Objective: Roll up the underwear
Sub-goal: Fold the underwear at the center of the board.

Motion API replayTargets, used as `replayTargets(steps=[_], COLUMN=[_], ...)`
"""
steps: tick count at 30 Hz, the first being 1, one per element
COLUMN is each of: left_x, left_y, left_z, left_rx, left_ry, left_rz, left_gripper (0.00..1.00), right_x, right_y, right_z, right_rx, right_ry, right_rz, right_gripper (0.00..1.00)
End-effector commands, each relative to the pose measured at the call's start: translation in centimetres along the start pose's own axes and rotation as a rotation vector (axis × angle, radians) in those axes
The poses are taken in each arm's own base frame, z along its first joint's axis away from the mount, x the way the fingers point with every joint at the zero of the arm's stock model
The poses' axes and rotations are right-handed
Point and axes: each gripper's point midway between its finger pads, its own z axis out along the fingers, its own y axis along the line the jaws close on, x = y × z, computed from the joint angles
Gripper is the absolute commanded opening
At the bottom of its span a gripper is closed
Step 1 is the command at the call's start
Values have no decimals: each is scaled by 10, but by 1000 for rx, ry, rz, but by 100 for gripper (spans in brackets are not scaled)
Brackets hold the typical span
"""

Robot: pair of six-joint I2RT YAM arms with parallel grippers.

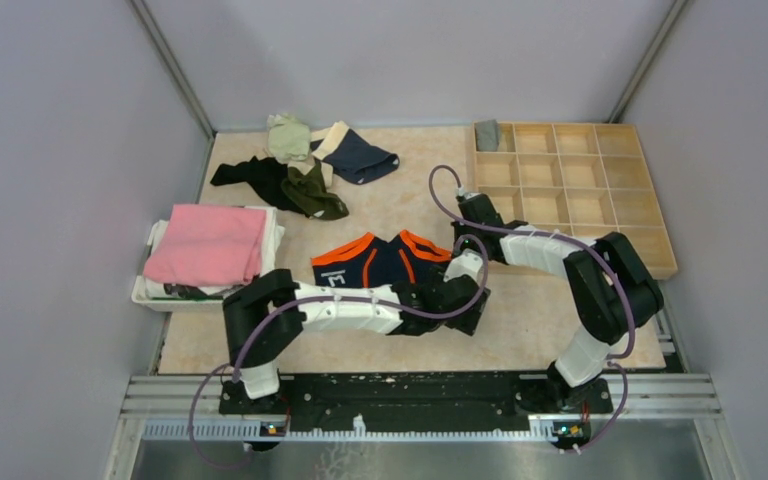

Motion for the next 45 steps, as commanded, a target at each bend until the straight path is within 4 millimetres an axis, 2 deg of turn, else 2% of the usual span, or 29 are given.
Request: replayTargets(steps=[1,6,15,23,30,36,39,45], left_x=[-11,2,20,33,47,53,54,55], left_y=[-18,-14,-3,2,18,29,28,28], left_z=[15,29,35,41,35,42,44,41], left_rx=[-30,-111,-164,-192,-263,-298,-304,-308], left_ry=[-13,38,49,64,35,1,6,6], left_rz=[38,80,58,74,50,40,51,63], left_gripper=[83,76,68,57,56,54,49,30], right_x=[23,22,23,25,25,25,25,26], right_y=[-6,-6,-7,-6,-7,-5,-8,-8], right_z=[-2,-1,2,1,1,1,0,1], right_rx=[16,17,18,5,-3,-11,-4,-4], right_ry=[73,73,75,86,81,84,83,86], right_rz=[-4,-9,-5,-2,13,14,15,14], right_gripper=[0,0,0,0,0,0,0,0])
